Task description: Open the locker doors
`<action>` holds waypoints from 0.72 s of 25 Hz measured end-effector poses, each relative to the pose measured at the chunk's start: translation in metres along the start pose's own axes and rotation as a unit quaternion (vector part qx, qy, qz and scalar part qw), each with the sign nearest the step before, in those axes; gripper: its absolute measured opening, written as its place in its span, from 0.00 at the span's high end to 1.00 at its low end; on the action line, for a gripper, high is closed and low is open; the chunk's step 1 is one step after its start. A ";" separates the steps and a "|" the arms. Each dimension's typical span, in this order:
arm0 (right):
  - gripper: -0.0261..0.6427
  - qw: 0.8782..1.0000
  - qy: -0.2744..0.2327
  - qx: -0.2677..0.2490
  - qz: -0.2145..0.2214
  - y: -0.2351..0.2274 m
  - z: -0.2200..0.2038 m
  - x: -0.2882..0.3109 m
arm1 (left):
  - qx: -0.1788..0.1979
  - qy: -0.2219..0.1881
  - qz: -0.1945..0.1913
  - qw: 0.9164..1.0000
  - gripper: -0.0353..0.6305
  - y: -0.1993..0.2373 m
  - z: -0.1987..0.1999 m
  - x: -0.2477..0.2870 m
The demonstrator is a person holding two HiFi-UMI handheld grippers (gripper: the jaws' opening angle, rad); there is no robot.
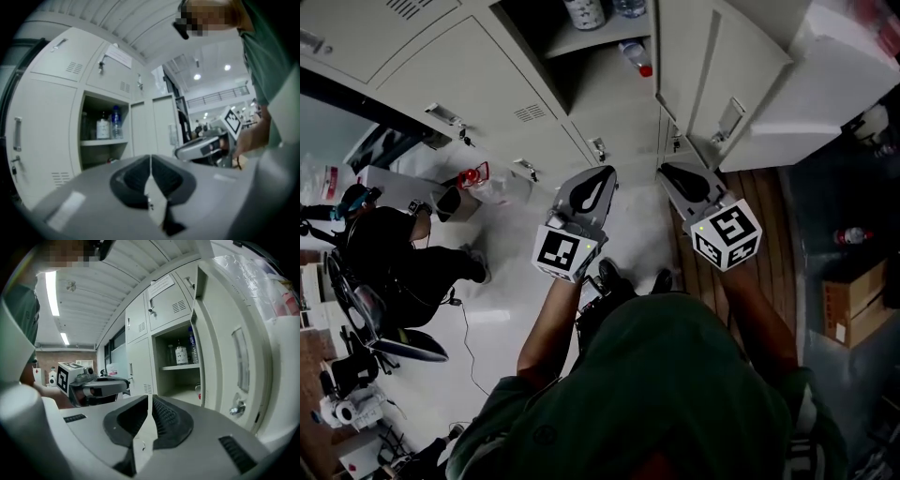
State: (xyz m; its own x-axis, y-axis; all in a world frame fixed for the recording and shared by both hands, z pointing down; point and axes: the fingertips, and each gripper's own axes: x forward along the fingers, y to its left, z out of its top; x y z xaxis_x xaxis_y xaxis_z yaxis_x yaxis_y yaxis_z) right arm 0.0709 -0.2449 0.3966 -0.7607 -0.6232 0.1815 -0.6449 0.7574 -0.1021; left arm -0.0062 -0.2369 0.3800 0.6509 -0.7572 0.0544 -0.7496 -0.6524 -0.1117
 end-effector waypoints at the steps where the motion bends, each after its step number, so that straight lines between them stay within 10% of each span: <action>1: 0.92 1.000 0.002 0.001 0.002 0.001 -0.002 0.007 | -0.002 0.004 0.006 1.000 0.95 0.008 -0.004 -0.005; 18: 0.93 0.999 0.049 0.012 -0.019 0.001 -0.083 0.164 | -0.034 0.045 0.066 0.996 0.95 0.146 -0.097 -0.052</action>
State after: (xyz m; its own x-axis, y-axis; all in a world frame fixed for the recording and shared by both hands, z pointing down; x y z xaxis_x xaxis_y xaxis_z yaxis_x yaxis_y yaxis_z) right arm -0.0485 -0.3299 0.5076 -0.7256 -0.6282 0.2807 -0.6755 0.7281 -0.1167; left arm -0.1615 -0.2962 0.4568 0.5346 -0.8347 0.1324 -0.8368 -0.5447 -0.0557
